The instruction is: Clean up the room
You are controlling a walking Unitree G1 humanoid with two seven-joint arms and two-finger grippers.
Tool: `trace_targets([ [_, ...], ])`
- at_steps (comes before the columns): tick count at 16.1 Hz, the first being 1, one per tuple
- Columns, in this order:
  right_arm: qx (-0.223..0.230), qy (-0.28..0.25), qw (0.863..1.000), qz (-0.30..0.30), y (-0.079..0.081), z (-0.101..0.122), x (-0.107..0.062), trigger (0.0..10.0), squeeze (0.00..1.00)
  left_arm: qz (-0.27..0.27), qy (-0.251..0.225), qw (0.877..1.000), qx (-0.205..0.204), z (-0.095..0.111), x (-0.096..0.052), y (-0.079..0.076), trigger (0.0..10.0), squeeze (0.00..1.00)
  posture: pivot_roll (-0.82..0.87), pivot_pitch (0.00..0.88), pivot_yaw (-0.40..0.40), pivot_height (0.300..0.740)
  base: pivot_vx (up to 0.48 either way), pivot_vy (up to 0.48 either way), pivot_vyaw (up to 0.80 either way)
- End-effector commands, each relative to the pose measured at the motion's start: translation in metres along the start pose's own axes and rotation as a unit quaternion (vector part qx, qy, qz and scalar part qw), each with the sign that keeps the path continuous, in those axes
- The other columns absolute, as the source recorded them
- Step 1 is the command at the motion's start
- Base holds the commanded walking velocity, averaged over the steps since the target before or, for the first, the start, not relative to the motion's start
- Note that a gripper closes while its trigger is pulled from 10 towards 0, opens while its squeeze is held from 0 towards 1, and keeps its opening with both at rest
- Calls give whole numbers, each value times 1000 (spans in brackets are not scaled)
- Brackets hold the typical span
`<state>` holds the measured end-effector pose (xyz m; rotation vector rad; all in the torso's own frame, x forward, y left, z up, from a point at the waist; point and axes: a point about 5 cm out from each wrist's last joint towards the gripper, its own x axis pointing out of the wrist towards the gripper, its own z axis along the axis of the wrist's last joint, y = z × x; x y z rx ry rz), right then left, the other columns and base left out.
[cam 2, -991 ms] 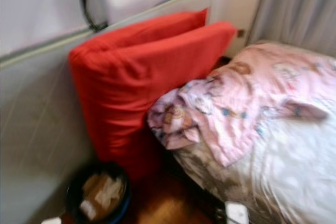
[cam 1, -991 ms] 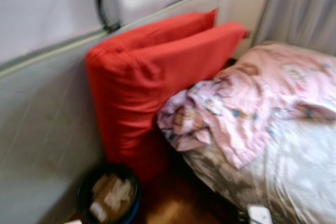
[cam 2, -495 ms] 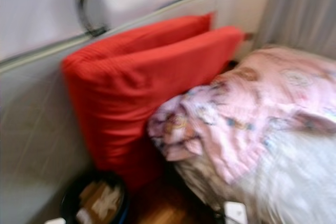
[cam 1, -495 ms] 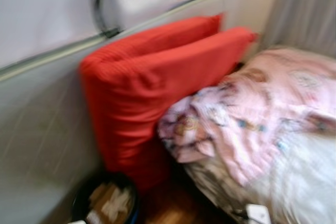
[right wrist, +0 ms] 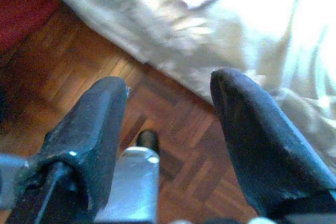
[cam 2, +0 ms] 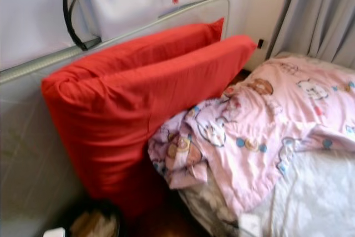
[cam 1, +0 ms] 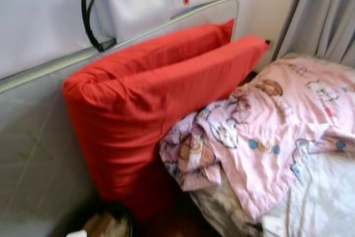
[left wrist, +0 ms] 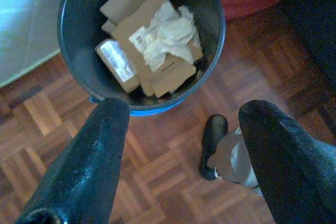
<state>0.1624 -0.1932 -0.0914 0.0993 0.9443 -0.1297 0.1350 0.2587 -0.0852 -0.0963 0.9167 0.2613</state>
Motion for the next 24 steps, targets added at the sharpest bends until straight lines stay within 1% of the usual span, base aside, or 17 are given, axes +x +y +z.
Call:
trace_targets([
  [1, 2, -6, 1000, -7, -5, 2, 0, 10000, 0, 1, 0, 1000, 6, 2, 0, 2, 10000, 0, 22, 0, 40, 716, 289, 0, 0],
  [6, 2, -24, 1000, -1, -5, 7, 0, 10000, 0, -20, -36, 999, 5, 24, 7, -13, 10000, 0, 11, 0, 28, 716, 104, 0, 0],
  [8, 0, -30, 1000, 0, -5, 10, 0, 10000, 0, -30, -49, 998, 6, 36, 11, -26, 10000, 0, 19, 0, 18, 716, 0, 0, 0],
  [9, -1, -36, 999, 1, -5, 14, 1, 10000, 0, -40, -64, 997, 4, 48, 14, -38, 10000, 0, 14, 0, 20, 716, 0, 0, 0],
  [10, 4, -48, 999, 3, -3, 21, 2, 10000, 0, -50, -78, 996, 9, 59, 16, -51, 10000, 0, 6, 0, 26, 716, 0, 0, 0],
  [11, 8, -97, 995, 18, 13, 61, 8, 10000, 0, -56, -85, 995, 14, 64, 17, -55, 10000, 0, 7, 0, 30, 716, 0, 0, 0],
  [12, 6, -106, 994, 20, 16, 69, 9, 10000, 0, -57, -95, 994, 11, 68, 17, -55, 10000, 0, 18, 0, 32, 716, 0, 0, 0],
  [13, 4, -108, 994, 21, 15, 70, 9, 10000, 0, -57, -105, 993, 7, 71, 17, -55, 10000, 0, 16, 0, 31, 716, 0, 0, 0],
  [14, 5, -112, 993, 24, 13, 69, 9, 10000, 0, -58, -131, 990, 1, 80, 16, -54, 10000, 0, 13, 0, 28, 716, 0, 0, 0],
  [15, 4, -119, 993, 26, 12, 72, 8, 10000, 0, -67, -166, 984, -9, 94, 15, -56, 10000, 0, 6, 0, 25, 716, 0, 0, 0],
  [17, 3, -123, 992, 25, 11, 76, 8, 10000, 0, -79, -203, 976, -8, 112, 14, -62, 10000, 0, -5, 0, 15, 716, 0, 0, 0],
  [18, 0, -142, 990, 24, 8, 87, 8, 10000, 0, -94, -271, 958, -5, 140, 8, -78, 10000, 0, -13, 0, 3, 716, 0, 0, 0],
  [19, 1, -152, 988, 25, 7, 91, 7, 10000, 0, -98, -293, 951, -5, 148, 5, -84, 10000, 0, -9, 0, -4, 716, 0, 0, 0],
  [20, 5, -166, 986, 27, 6, 96, 7, 10000, 0, -100, -313, 944, -5, 154, 2, -88, 10000, 0, -2, 0, -4, 716, 0, 0, 0],
  [21, 5, -166, 986, 27, 6, 96, 7, 10000, 0, -100, -313, 944, -5, 154, 2, -88, 10000, 0, -2, 0, -4, 716, 0, 0, 0],
  [22, 7, -180, 983, 27, 7, 101, 6, 10000, 0, -100, -340, 935, 5, 158, -3, -90, 10000, 0, 3, 0, 6, 716, 0, 0, 0],
  [24, 14, -195, 980, 31, 7, 104, 5, 10000, 0, -102, -356, 929, 10, 159, -7, -91, 10000, 0, -7, 0, 14, 716, 0, 0, 0],
])
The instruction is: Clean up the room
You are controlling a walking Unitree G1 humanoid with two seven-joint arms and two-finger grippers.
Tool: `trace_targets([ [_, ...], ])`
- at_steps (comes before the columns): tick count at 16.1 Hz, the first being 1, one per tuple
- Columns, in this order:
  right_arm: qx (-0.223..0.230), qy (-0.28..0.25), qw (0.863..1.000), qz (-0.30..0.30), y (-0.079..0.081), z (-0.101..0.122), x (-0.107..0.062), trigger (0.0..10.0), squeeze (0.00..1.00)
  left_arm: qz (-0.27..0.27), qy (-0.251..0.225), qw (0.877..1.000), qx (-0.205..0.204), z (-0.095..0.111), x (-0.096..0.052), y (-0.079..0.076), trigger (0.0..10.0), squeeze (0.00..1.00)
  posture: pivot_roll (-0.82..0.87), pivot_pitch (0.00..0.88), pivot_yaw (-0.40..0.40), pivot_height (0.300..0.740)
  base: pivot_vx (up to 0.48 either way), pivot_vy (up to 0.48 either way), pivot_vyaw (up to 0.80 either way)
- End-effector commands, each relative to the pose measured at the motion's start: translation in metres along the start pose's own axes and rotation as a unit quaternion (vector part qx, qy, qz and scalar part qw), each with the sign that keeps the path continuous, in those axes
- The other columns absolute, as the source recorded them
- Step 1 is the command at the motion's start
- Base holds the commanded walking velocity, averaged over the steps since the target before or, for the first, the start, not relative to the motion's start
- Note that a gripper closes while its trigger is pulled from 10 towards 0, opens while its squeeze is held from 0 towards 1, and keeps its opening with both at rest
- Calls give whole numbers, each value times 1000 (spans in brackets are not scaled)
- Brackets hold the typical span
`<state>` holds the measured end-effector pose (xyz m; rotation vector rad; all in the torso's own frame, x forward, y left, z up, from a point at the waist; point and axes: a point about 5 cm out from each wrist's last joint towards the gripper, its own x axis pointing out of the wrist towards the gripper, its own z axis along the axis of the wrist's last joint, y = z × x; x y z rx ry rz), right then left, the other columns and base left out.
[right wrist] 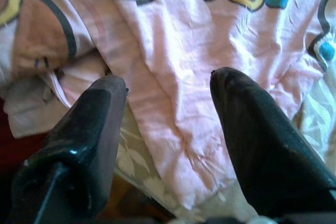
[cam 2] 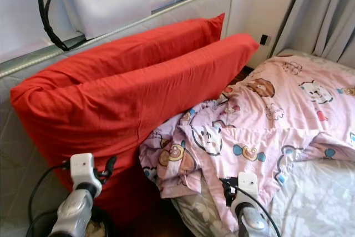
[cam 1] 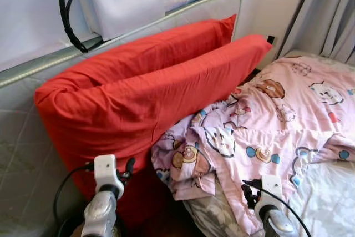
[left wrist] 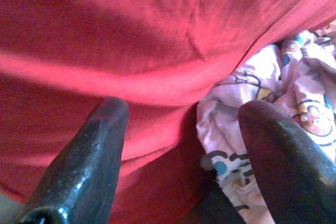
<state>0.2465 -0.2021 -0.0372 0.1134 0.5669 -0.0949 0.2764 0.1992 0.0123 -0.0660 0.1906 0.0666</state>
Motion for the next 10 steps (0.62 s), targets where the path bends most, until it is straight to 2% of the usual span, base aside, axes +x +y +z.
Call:
trace_targets([
  [1, 8, -21, 1000, 3, 0, 6, 1, 10000, 0, -3, -12, 1000, 5, 2, -2, -2, 10000, 0, -10, 0, 9, 716, 0, 0, 0],
  [4, -7, -41, 999, -5, -10, 16, 1, 10000, 0, -15, -50, 999, 6, 13, -4, -14, 10000, 0, 4, 6, -7, 716, 0, 0, 0],
  [8, -6, -54, 998, -13, -13, 23, 3, 10000, 0, -30, -66, 997, 6, 19, -7, -21, 10000, 0, 24, 44, -1, 706, 0, 0, 0],
  [9, -6, -58, 998, -5, -7, 22, 3, 10000, 0, -31, -67, 997, 8, 20, -10, -21, 10000, 0, 32, 49, -2, 696, 0, 0, 0],
  [10, -22, -81, 996, 18, 12, 22, 3, 10000, 0, -25, -71, 997, 10, 22, -16, -15, 10000, 0, 47, 73, 0, 676, 0, 0, 0],
])
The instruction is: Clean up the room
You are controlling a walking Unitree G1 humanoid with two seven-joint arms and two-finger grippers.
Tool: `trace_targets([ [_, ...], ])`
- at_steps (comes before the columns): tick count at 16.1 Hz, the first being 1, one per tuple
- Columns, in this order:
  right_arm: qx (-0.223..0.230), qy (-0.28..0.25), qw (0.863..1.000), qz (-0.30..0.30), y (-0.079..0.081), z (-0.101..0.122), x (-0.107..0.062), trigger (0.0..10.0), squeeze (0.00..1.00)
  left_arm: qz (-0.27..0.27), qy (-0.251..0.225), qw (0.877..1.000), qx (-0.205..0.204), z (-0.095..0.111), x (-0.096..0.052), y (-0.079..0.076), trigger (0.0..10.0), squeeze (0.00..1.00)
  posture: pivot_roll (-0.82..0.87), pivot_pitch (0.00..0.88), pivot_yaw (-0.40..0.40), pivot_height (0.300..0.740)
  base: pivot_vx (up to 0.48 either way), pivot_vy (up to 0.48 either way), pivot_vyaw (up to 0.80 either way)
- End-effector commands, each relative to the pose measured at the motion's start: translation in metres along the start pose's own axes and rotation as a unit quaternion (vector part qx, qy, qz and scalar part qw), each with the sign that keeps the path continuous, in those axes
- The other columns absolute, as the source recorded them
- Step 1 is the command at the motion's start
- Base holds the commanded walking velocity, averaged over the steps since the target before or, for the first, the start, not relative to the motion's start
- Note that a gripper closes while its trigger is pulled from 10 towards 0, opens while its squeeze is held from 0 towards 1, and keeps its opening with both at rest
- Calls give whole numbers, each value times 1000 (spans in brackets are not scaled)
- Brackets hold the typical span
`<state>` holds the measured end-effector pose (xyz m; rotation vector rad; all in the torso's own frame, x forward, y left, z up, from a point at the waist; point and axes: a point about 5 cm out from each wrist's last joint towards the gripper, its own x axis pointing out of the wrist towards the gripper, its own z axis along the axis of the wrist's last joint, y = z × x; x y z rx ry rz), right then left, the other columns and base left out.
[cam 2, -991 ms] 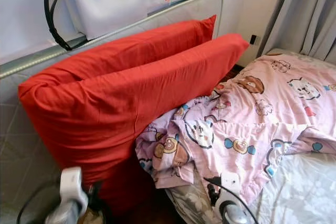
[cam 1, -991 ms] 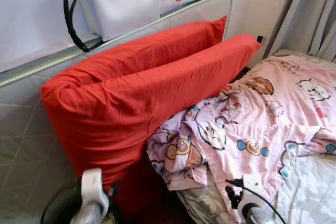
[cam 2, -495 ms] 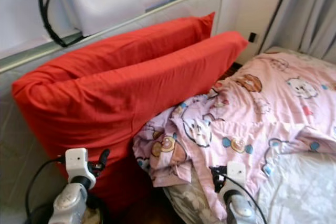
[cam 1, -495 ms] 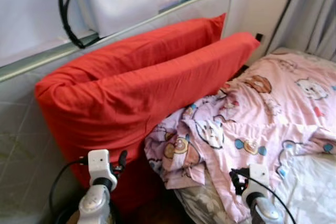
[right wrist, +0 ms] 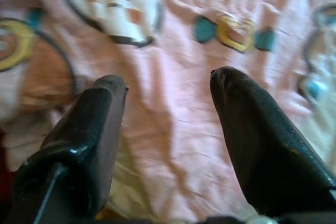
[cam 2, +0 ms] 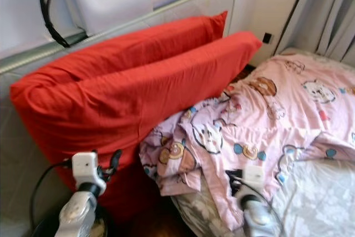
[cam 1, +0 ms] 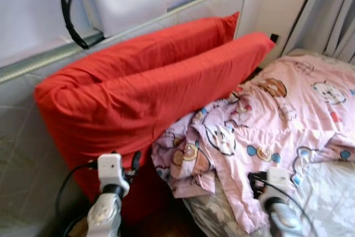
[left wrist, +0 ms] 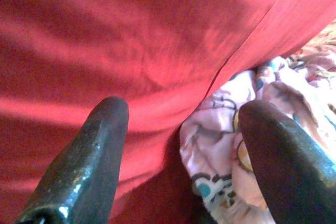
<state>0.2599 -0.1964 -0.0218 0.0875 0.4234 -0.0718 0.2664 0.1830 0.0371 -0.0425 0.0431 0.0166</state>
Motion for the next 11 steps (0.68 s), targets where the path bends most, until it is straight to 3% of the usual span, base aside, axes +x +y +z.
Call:
trace_targets([
  [1, -12, -28, 999, 15, 9, 4, 0, 10000, 0, 2, 2, 1000, 0, 2, -3, 3, 10000, 0, 57, 77, -1, 671, 0, 0, 0],
  [3, -14, -48, 999, 18, 16, 9, 1, 10000, 0, 6, 3, 1000, 4, 3, -7, 7, 10000, 0, 57, 86, 6, 671, 0, 0, 0],
  [5, -9, -101, 995, 22, 21, 28, 5, 10000, 0, -3, 12, 1000, 7, 2, -8, 9, 10000, 0, 37, 90, 17, 671, 0, 0, 0],
  [11, -20, -152, 988, 16, 19, 48, 5, 10000, 0, -17, 17, 1000, -6, 1, -5, 2, 10000, 0, 5, 110, 5, 671, 0, 0, 0],
])
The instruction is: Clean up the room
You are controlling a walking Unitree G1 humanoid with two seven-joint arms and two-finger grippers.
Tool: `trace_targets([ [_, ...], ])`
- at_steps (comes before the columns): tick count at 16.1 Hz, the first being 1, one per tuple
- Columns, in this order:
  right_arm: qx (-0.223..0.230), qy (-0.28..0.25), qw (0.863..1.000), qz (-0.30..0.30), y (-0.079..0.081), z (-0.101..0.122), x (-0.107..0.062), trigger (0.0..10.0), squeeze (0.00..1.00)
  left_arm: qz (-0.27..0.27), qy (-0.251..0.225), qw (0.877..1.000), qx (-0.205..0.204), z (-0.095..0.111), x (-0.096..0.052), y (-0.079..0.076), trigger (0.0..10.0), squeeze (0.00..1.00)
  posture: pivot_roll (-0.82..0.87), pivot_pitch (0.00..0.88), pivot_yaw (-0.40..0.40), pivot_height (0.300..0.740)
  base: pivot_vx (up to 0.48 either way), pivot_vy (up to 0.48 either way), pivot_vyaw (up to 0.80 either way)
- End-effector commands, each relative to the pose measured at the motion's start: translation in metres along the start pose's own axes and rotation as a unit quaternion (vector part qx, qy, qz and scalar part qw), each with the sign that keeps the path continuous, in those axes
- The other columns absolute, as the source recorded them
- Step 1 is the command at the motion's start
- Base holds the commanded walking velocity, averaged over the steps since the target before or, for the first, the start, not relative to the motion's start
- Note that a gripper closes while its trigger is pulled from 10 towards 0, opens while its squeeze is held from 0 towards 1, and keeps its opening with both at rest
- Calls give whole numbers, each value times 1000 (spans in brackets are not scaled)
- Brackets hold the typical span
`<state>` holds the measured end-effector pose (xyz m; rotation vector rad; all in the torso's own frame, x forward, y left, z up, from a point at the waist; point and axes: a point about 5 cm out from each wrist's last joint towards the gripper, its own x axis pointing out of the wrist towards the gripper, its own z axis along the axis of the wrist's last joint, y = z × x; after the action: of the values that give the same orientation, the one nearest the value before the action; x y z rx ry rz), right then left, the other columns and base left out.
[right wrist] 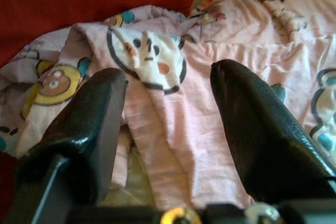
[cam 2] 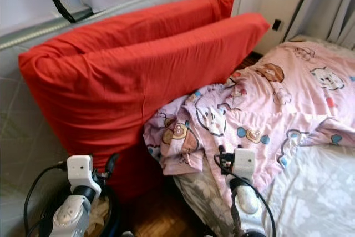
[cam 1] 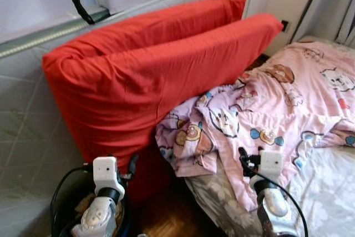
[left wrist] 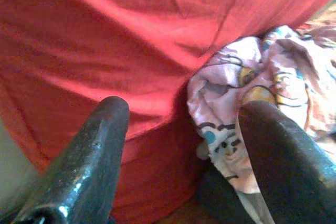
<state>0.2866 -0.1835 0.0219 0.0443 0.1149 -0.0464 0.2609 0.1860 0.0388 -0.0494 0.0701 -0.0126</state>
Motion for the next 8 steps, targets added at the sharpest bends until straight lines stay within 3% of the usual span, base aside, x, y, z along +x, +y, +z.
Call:
trace_targets([
  [1, -2, 2, 1000, 2, 2, 0, -1, 10000, 0, 0, 9, 1000, -3, -4, -1, 0, 10000, 0, 3, 108, 2, 671, 0, 0, 0],
  [2, -7, 17, 1000, 1, 4, -2, 0, 10000, 0, 2, 13, 1000, -4, -6, -2, 2, 10000, 0, 5, 106, -9, 671, 0, 0, 0],
  [8, -1, -8, 1000, 19, 13, 5, -1, 10000, 0, 12, 11, 1000, -5, -8, -6, 8, 10000, 0, 18, 120, -21, 652, 0, 0, 0],
])
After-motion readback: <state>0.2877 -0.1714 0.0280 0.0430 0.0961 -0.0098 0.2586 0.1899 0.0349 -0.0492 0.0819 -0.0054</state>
